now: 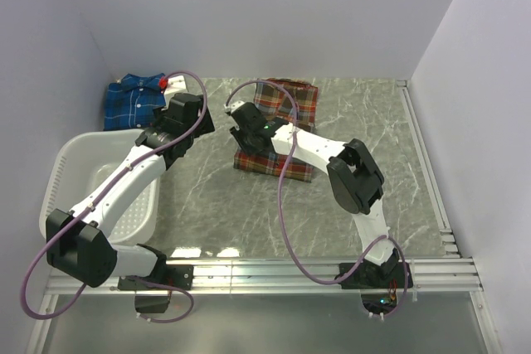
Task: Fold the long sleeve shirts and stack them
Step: Fold the shirt
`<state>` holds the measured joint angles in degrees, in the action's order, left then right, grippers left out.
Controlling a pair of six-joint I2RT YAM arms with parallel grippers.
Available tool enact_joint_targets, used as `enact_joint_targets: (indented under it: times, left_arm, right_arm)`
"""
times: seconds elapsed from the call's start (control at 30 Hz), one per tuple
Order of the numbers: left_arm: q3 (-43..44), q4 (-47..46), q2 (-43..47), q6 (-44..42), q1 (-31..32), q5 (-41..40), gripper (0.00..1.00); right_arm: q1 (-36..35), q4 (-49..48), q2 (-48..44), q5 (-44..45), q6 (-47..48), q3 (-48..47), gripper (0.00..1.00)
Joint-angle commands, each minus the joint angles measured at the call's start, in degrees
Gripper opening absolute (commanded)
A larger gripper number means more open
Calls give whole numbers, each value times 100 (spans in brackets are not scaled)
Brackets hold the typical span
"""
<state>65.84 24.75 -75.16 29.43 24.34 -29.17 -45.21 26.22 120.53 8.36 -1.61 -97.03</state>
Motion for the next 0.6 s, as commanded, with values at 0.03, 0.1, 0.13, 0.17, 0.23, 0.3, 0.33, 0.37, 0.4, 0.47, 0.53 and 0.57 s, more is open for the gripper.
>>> enact_joint_targets:
  times: [0.03, 0.1, 0.13, 0.17, 0.23, 0.3, 0.33, 0.37, 0.4, 0.47, 0.53, 0.57]
  left_arm:
    - [69, -41, 141, 45, -26, 78, 88]
    - [69, -32, 133, 45, -26, 95, 88]
    - [69, -41, 124, 45, -26, 96, 88]
    - [69, -41, 133, 37, -26, 104, 88]
    - [69, -50, 124, 36, -26, 122, 88]
    - [69, -50, 133, 36, -26, 113, 88]
    - [69, -50, 141, 36, -26, 104, 88]
    - [69, -50, 141, 19, -26, 96, 88]
    - [60, -50, 150, 19, -26, 96, 88]
    - [60, -50, 168, 19, -26, 104, 88]
    - [69, -58, 159, 10, -26, 104, 88]
    - [60, -58, 159, 1, -26, 104, 88]
  right_arm:
    - [-40, 6, 59, 570, 29, 53, 34]
    - [-32, -29, 41, 798, 64, 53, 28]
    - [-32, -38, 32, 868, 73, 53, 26]
    - [-32, -29, 23, 1026, 108, 18, 24]
    - [-40, -55, 6, 1202, 108, 0, 15]
    - [-23, -90, -21, 1508, 336, -52, 10]
    - [-32, -143, -21, 1606, 389, -70, 10]
    - [3, -161, 5, 1694, 441, -148, 9]
    - [30, -170, 32, 1887, 538, -210, 9]
    - [100, -178, 146, 2072, 617, -420, 9]
    - [188, -248, 268, 2318, 714, -562, 13]
    - [223, -266, 339, 2389, 749, -736, 14]
